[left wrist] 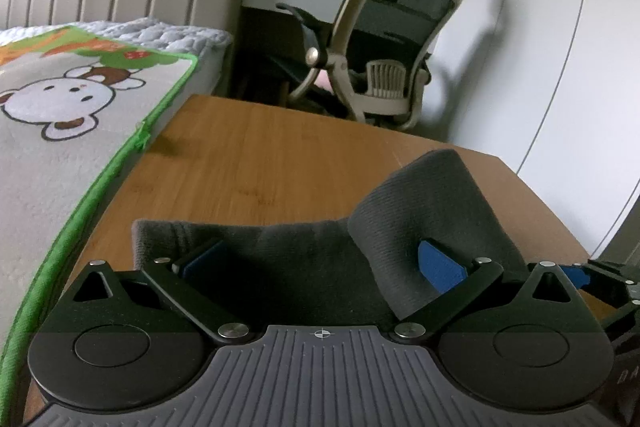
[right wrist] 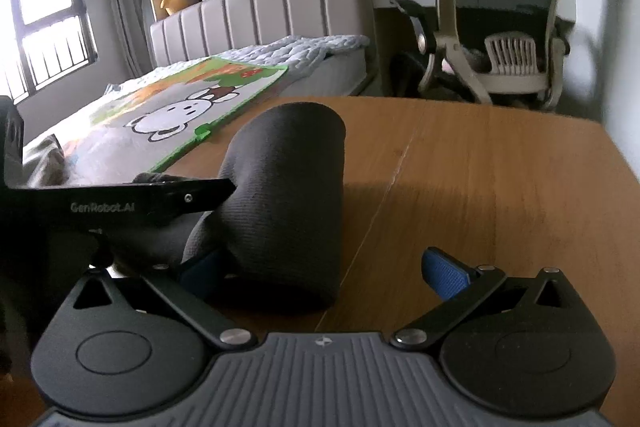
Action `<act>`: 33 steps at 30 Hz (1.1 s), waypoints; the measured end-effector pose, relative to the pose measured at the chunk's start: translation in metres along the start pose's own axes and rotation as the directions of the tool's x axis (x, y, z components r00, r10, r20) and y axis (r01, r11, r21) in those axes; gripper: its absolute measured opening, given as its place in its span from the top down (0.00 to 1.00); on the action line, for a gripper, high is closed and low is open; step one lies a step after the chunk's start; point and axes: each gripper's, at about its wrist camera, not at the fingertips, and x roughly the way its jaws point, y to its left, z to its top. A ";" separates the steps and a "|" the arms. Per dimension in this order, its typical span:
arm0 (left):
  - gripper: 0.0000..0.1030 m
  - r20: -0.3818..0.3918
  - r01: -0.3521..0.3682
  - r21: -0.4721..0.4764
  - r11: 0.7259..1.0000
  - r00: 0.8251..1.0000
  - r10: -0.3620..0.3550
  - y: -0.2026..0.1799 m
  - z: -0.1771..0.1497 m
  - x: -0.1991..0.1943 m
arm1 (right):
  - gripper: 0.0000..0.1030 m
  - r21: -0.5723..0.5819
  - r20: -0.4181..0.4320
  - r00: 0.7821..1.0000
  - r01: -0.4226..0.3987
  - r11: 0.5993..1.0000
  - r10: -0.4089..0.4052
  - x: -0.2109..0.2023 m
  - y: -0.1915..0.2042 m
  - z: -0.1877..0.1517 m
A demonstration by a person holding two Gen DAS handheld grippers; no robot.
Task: Fold clothes
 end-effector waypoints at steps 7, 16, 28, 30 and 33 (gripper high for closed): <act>0.00 0.003 0.010 -0.007 1.000 1.000 -0.010 0.002 0.000 0.000 | 0.00 0.019 0.000 1.000 -0.009 1.000 0.009 -0.001 -0.004 -0.001; 0.00 0.006 0.017 -0.013 1.000 1.000 -0.017 0.004 0.000 -0.001 | 0.00 0.055 -0.006 1.000 -0.030 0.998 0.030 -0.001 -0.010 -0.004; 0.00 0.008 0.021 -0.016 1.000 1.000 -0.021 0.005 -0.001 -0.002 | 0.00 0.081 -0.011 0.999 -0.044 0.996 0.045 -0.001 -0.012 -0.005; 0.00 0.009 0.022 -0.017 1.000 1.000 -0.022 0.005 -0.001 -0.002 | 0.00 0.082 -0.011 0.999 -0.044 0.996 0.045 0.000 -0.011 -0.005; 0.00 0.009 0.023 -0.018 1.000 1.000 -0.023 0.005 -0.001 -0.002 | 0.00 0.084 -0.011 0.999 -0.045 0.995 0.046 0.000 -0.011 -0.004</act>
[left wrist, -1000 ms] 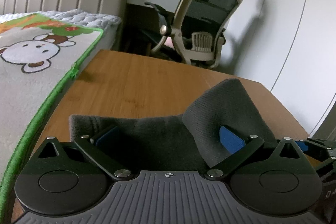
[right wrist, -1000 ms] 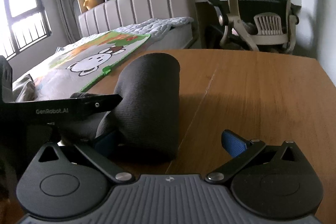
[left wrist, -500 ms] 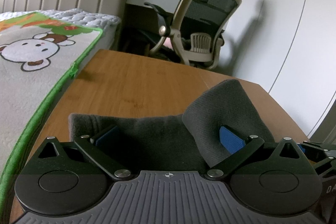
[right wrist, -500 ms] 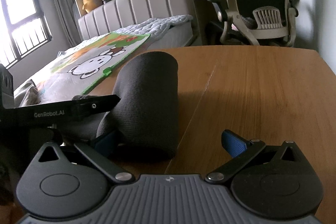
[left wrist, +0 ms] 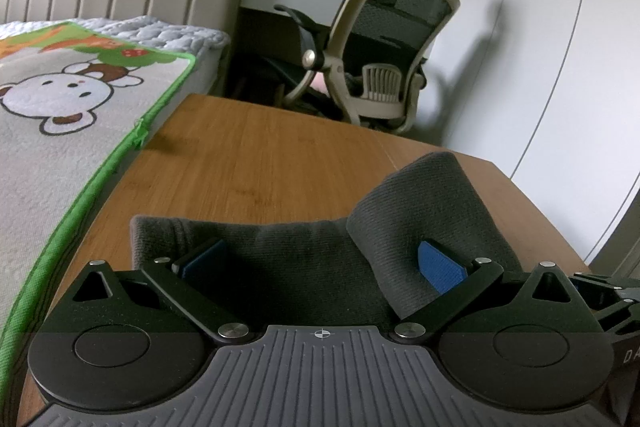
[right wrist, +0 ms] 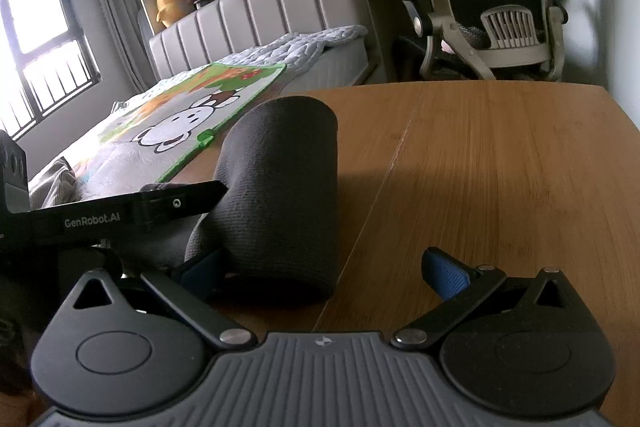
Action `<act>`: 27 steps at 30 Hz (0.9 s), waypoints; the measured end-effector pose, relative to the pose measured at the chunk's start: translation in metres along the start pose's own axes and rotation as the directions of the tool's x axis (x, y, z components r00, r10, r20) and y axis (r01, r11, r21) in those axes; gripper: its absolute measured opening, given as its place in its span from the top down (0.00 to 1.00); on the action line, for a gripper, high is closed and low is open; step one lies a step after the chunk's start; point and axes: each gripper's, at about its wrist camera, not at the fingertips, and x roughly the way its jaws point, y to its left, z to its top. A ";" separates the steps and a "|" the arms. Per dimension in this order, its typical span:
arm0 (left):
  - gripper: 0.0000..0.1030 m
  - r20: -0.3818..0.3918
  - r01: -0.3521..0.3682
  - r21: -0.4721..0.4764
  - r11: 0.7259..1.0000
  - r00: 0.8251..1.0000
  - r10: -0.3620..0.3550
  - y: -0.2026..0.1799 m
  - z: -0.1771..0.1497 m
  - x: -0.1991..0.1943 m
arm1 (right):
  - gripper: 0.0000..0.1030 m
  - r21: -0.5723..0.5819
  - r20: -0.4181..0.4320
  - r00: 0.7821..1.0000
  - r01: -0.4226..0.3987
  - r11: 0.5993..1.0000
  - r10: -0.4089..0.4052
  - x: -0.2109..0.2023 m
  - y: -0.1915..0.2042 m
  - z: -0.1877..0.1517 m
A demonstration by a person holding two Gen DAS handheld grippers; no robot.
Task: Fold clothes
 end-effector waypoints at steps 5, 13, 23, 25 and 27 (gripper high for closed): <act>0.00 0.001 0.001 -0.001 1.000 1.000 -0.001 0.000 0.000 0.000 | 0.00 0.004 0.000 1.000 -0.001 1.000 0.001 0.000 0.000 0.000; 0.00 0.002 0.003 -0.003 1.000 1.000 -0.003 0.001 0.000 0.000 | 0.00 0.021 -0.005 1.000 -0.013 1.000 0.013 0.000 -0.002 -0.001; 0.00 0.003 0.004 -0.004 1.000 1.000 -0.004 0.000 0.000 -0.001 | 0.00 0.063 0.004 0.999 -0.048 0.997 0.048 0.000 -0.008 -0.002; 0.00 0.003 0.004 -0.003 1.000 1.000 -0.004 0.001 -0.001 -0.002 | 0.00 0.084 0.012 0.998 -0.067 0.994 0.066 -0.001 -0.011 -0.002; 0.00 0.004 0.004 -0.003 1.000 1.000 -0.004 0.001 -0.001 -0.002 | 0.00 0.113 0.024 0.996 -0.093 0.989 0.091 -0.002 -0.013 -0.004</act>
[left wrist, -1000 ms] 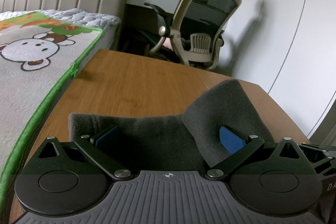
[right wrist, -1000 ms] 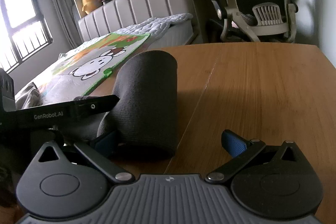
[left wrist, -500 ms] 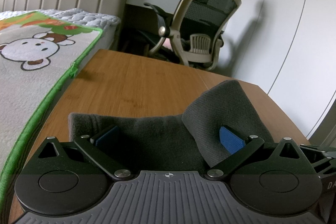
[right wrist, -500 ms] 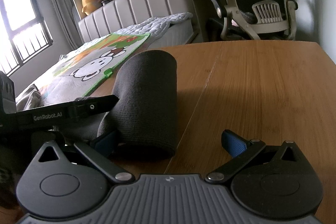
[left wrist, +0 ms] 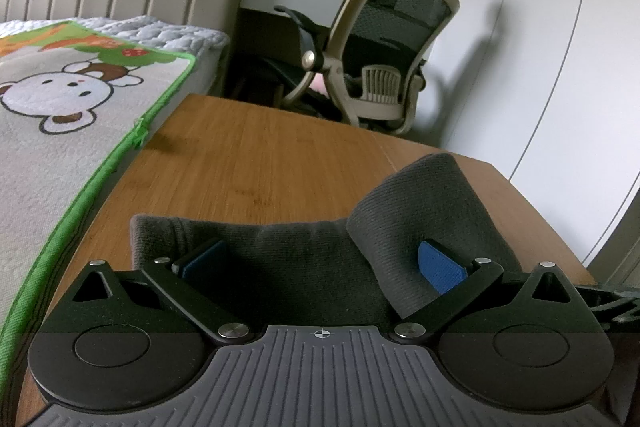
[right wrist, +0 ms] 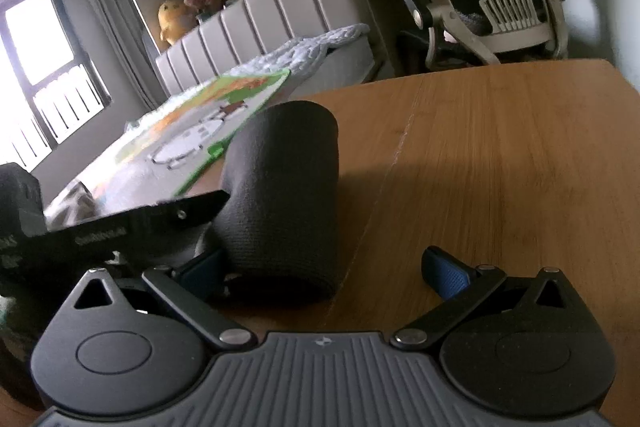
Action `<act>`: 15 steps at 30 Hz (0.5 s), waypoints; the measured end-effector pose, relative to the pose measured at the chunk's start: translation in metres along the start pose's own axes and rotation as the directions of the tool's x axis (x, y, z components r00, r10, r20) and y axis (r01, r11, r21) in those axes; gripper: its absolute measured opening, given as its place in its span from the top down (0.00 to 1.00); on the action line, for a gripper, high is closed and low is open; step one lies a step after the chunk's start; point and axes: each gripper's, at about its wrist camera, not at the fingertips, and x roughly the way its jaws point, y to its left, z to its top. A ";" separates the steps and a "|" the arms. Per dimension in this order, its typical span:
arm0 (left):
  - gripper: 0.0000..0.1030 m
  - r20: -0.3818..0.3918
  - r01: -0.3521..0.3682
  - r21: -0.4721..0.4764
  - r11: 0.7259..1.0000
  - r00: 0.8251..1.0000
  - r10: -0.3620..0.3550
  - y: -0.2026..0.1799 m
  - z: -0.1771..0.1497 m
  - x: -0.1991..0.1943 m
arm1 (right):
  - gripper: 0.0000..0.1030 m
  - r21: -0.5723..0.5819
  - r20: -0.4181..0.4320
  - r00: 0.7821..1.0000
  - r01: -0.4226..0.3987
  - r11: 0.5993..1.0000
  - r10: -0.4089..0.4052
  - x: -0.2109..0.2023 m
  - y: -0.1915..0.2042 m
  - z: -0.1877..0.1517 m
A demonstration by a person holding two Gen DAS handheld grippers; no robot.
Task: Fold clothes
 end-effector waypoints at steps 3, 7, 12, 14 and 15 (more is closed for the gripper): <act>0.00 -0.001 0.000 0.000 1.000 1.000 0.000 0.000 0.000 0.000 | 0.00 0.072 0.024 0.997 -0.068 0.995 0.067 0.001 -0.008 0.000; 0.00 -0.002 0.000 0.000 1.000 1.000 0.000 0.000 0.000 0.000 | 0.00 0.217 0.096 0.982 -0.179 0.960 0.162 0.005 -0.026 0.002; 0.00 -0.003 0.002 -0.006 1.000 1.000 -0.002 0.000 0.001 0.000 | 0.00 0.180 0.021 0.977 -0.213 0.960 0.213 0.013 -0.017 0.008; 0.00 -0.002 0.010 -0.017 1.000 1.000 -0.010 0.002 0.001 0.000 | 0.00 0.175 -0.001 0.972 -0.231 0.957 0.235 0.015 -0.014 0.009; 0.00 -0.002 0.012 -0.021 1.000 1.000 -0.012 0.002 0.001 0.000 | 0.00 0.178 -0.007 0.971 -0.233 0.956 0.238 0.016 -0.013 0.010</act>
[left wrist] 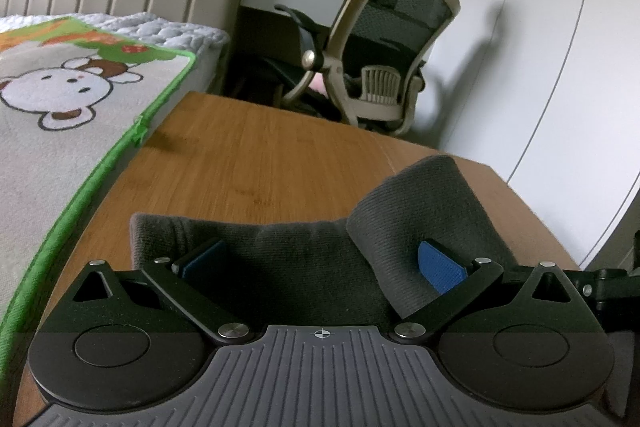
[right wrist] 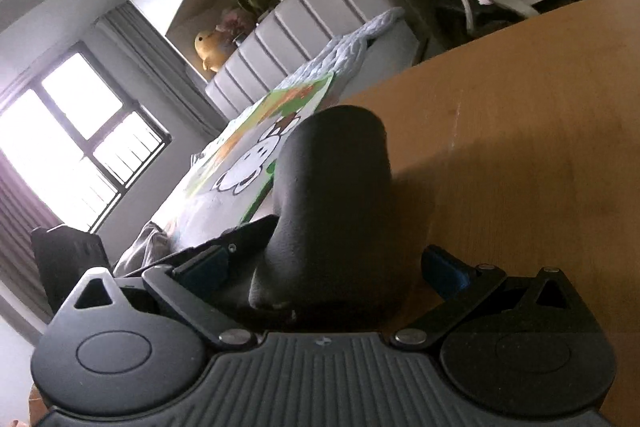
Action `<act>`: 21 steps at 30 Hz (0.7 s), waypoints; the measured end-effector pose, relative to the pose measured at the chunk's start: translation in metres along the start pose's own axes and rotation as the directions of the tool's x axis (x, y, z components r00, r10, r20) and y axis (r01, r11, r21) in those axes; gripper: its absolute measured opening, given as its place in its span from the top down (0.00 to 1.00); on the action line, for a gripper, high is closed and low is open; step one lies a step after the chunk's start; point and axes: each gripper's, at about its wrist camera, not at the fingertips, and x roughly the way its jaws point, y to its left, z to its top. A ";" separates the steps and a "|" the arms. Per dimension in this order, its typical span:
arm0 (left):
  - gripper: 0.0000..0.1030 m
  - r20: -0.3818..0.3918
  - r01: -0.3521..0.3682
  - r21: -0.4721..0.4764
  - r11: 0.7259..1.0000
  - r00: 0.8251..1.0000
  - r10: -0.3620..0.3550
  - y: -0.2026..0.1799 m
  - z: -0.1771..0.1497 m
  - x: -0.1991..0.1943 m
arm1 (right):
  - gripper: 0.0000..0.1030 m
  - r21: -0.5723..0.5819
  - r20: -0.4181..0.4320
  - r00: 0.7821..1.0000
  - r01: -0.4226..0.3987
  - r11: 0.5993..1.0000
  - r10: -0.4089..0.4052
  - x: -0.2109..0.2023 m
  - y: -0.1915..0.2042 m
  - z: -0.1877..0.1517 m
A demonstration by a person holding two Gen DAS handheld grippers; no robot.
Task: Fold clothes
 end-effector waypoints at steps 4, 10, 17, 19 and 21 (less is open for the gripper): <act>0.00 -0.001 0.001 0.000 1.000 1.000 -0.001 0.000 0.000 0.000 | 0.00 0.021 -0.003 1.000 -0.002 1.000 0.002 0.000 0.001 0.002; 0.00 -0.014 0.038 -0.057 0.998 0.999 -0.039 0.007 0.006 -0.004 | 0.31 -0.061 -0.020 0.995 0.094 0.994 -0.096 0.007 0.016 0.002; 0.00 0.032 0.075 -0.148 0.986 0.997 -0.071 0.023 0.033 -0.034 | 0.40 -0.513 0.086 0.939 0.328 0.793 -0.333 0.020 0.093 -0.002; 0.00 0.041 0.079 -0.122 0.989 0.996 -0.074 0.017 0.040 -0.038 | 0.36 -0.632 0.131 0.916 0.372 0.680 -0.379 0.033 0.116 -0.016; 0.00 0.028 0.077 -0.086 0.993 0.997 -0.075 0.008 0.044 -0.036 | 0.34 -0.721 0.171 0.900 0.391 0.572 -0.400 0.046 0.134 -0.032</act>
